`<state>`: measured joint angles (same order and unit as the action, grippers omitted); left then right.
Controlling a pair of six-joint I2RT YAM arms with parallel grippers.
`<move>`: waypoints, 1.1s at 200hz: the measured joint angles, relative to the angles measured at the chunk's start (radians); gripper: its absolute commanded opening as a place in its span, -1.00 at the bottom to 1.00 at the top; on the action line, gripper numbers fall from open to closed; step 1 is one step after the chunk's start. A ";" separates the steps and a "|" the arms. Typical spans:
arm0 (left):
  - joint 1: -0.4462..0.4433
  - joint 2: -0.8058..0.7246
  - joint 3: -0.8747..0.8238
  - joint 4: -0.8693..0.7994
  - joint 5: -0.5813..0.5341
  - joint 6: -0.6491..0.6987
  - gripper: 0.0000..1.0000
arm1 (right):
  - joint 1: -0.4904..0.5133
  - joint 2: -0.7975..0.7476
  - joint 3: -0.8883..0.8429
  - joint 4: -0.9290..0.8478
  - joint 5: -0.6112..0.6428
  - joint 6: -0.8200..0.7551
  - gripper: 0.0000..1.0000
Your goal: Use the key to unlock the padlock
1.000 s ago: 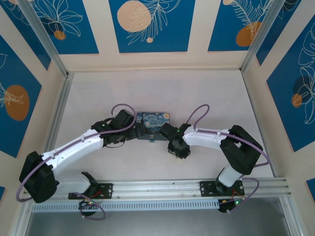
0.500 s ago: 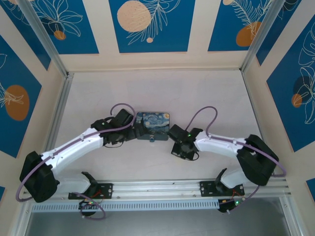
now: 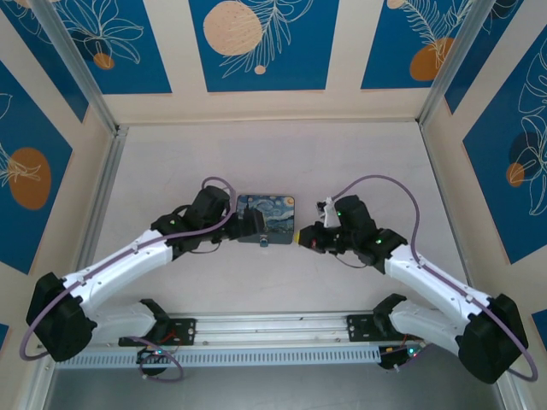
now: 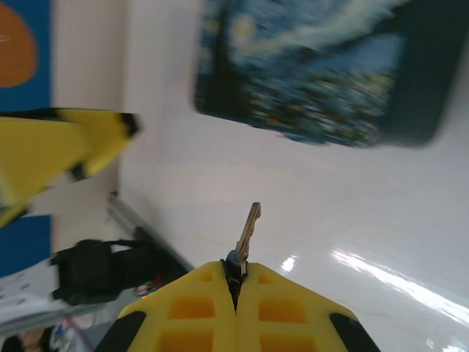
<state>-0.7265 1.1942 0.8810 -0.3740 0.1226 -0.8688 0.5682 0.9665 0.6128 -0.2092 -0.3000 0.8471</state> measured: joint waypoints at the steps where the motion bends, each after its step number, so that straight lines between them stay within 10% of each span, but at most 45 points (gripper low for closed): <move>1: 0.000 0.003 0.002 0.003 0.006 0.000 0.99 | -0.004 -0.003 0.000 0.006 -0.011 -0.005 -1.00; 95: 0.011 0.172 0.097 0.224 0.284 -0.050 0.55 | -0.056 0.084 0.034 0.179 -0.406 -0.122 -1.00; 220: 0.015 0.190 0.028 0.436 0.412 -0.181 -0.03 | -0.100 0.119 0.047 0.238 -0.437 -0.134 -1.00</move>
<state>-0.7116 1.3846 0.9092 0.0624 0.5350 -1.0496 0.4683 1.0855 0.6601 0.0284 -0.7368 0.7132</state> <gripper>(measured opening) 0.499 0.034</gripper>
